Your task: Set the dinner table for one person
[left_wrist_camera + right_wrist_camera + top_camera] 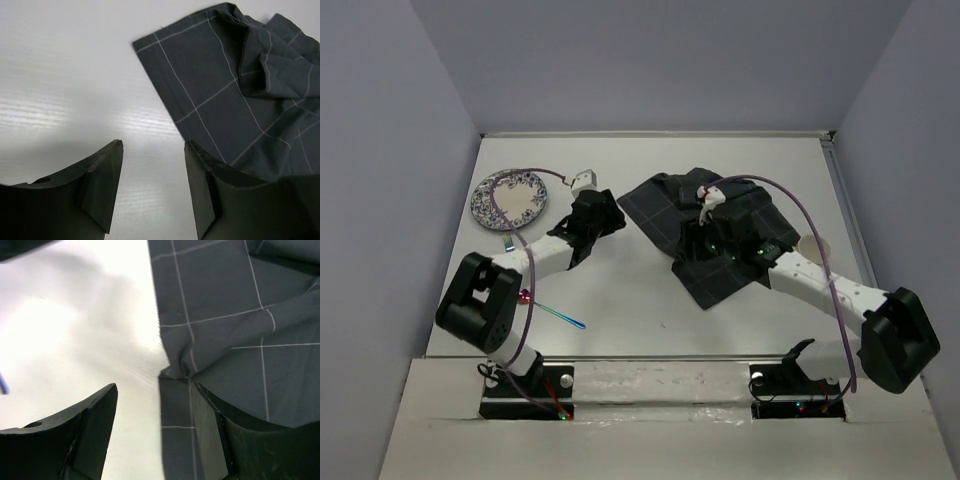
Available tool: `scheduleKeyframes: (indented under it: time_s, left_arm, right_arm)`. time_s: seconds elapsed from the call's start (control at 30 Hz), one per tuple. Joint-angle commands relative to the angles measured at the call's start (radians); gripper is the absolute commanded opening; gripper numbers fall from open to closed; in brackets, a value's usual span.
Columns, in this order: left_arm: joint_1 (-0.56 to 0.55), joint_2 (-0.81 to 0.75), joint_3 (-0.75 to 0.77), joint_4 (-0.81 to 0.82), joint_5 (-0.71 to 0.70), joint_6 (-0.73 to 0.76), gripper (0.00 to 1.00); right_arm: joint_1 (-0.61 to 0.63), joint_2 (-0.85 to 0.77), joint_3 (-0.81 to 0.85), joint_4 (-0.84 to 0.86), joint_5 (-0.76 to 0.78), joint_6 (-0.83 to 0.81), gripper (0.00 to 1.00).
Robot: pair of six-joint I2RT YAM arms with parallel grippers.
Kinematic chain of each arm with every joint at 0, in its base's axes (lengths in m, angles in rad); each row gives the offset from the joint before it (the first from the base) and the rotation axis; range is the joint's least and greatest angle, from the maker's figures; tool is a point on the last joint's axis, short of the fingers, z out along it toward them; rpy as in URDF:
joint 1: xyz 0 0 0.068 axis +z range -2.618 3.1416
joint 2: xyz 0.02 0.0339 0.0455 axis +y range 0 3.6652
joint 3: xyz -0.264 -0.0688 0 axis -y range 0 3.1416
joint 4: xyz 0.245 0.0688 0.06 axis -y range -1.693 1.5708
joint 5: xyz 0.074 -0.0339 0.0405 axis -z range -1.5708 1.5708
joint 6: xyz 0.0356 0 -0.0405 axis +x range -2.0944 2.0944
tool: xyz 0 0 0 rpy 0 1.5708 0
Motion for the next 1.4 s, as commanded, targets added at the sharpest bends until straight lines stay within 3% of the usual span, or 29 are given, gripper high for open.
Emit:
scheduleKeyframes:
  time_s: [0.0, 0.2, 0.4, 0.67, 0.77, 0.97, 1.07, 1.23, 1.37]
  left_arm:
    - [-0.004, 0.156, 0.158, 0.076, -0.113, 0.036, 0.66]
    - [-0.004, 0.408, 0.364, 0.015, -0.118, 0.067, 0.64]
    - [-0.003, 0.525, 0.490, -0.053, -0.185, 0.108, 0.60]
    - [-0.004, 0.585, 0.552, -0.074, -0.236, 0.146, 0.52]
    - [-0.003, 0.592, 0.555, -0.071, -0.241, 0.153, 0.41]
    - [-0.004, 0.617, 0.575, -0.071, -0.218, 0.153, 0.39]
    - [-0.003, 0.625, 0.576, -0.067, -0.227, 0.148, 0.29]
    - [0.003, 0.602, 0.576, -0.058, -0.265, 0.180, 0.00]
    - [0.031, 0.527, 0.541, -0.015, -0.285, 0.229, 0.00]
  right_arm:
    - [0.006, -0.124, -0.084, 0.084, -0.028, 0.115, 0.64]
    - [0.006, -0.258, -0.150, 0.099, -0.030, 0.157, 0.62]
    - [0.006, -0.307, -0.183, 0.099, -0.025, 0.145, 0.62]
    - [0.006, -0.312, -0.152, 0.073, 0.059, 0.114, 0.62]
    - [0.006, -0.310, -0.163, 0.073, 0.108, 0.157, 0.62]
    - [0.006, -0.350, -0.176, 0.074, 0.119, 0.183, 0.61]
    - [0.006, -0.367, -0.182, 0.074, 0.130, 0.184, 0.61]
    - [0.006, -0.344, -0.210, 0.027, 0.227, 0.242, 0.64]
    - [0.006, -0.339, -0.264, -0.018, 0.309, 0.319, 0.67]
